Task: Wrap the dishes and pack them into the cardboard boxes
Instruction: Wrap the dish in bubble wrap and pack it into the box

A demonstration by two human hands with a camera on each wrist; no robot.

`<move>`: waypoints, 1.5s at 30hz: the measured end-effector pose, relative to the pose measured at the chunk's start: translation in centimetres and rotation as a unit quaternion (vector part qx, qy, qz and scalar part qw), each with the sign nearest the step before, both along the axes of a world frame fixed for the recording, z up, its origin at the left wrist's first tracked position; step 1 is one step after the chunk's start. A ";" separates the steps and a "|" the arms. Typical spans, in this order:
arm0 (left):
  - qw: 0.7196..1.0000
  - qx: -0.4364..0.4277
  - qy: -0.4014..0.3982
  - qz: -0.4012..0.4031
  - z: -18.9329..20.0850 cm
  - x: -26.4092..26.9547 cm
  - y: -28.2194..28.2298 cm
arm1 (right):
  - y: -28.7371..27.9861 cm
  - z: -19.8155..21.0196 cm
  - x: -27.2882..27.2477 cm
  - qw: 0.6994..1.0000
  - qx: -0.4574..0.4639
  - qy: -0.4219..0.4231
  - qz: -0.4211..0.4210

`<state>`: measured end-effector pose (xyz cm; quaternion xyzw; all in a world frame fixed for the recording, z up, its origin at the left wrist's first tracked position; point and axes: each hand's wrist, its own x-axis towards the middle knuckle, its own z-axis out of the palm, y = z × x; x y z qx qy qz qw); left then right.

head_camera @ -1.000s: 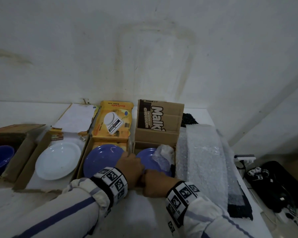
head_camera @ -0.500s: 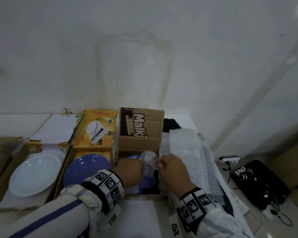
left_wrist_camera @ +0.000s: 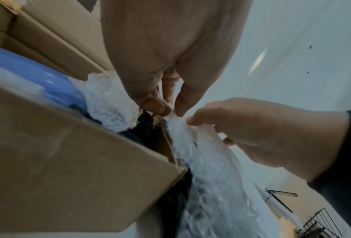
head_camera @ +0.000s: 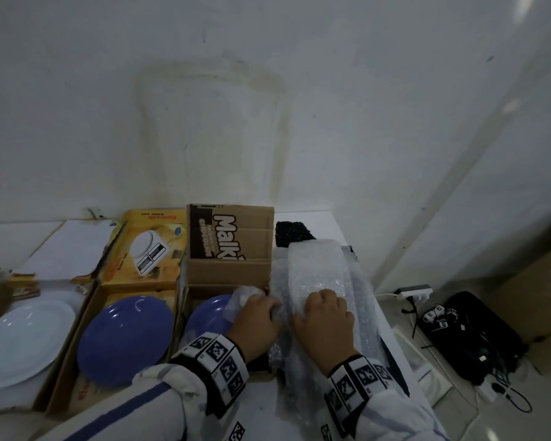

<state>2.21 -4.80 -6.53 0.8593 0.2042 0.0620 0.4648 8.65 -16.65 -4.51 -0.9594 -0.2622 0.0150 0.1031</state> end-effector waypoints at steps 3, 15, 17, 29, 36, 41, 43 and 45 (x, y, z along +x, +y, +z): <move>0.999 -0.037 -0.009 -0.017 0.6 0.1 -0.6 | -0.4 0.3 1.2 0.998 0.051 0.032 -0.007; 0.900 -0.433 -0.024 0.047 0.7 0.9 -1.3 | -0.2 1.7 0.6 0.943 0.259 0.205 0.031; 0.924 -0.380 -0.021 0.045 0.9 0.6 -1.0 | -0.1 1.5 0.3 0.938 0.259 0.231 0.019; 0.947 -0.304 -0.092 0.044 3.9 -3.8 2.2 | 1.7 3.4 -1.4 0.965 0.149 0.149 0.158; 0.975 -0.136 -0.161 0.065 6.3 -6.7 6.1 | 5.1 6.0 -3.0 0.920 0.198 0.255 0.223; 0.995 -0.080 -0.058 -0.001 8.3 -8.5 7.9 | 6.7 8.3 -3.2 0.893 0.285 0.264 0.228; 0.995 0.090 0.043 -0.007 8.4 -8.7 8.6 | 7.1 8.7 -2.8 0.903 0.308 0.219 0.206; 0.990 0.106 0.080 0.044 8.0 -8.8 9.5 | 7.5 8.7 -2.6 0.913 0.302 0.185 0.204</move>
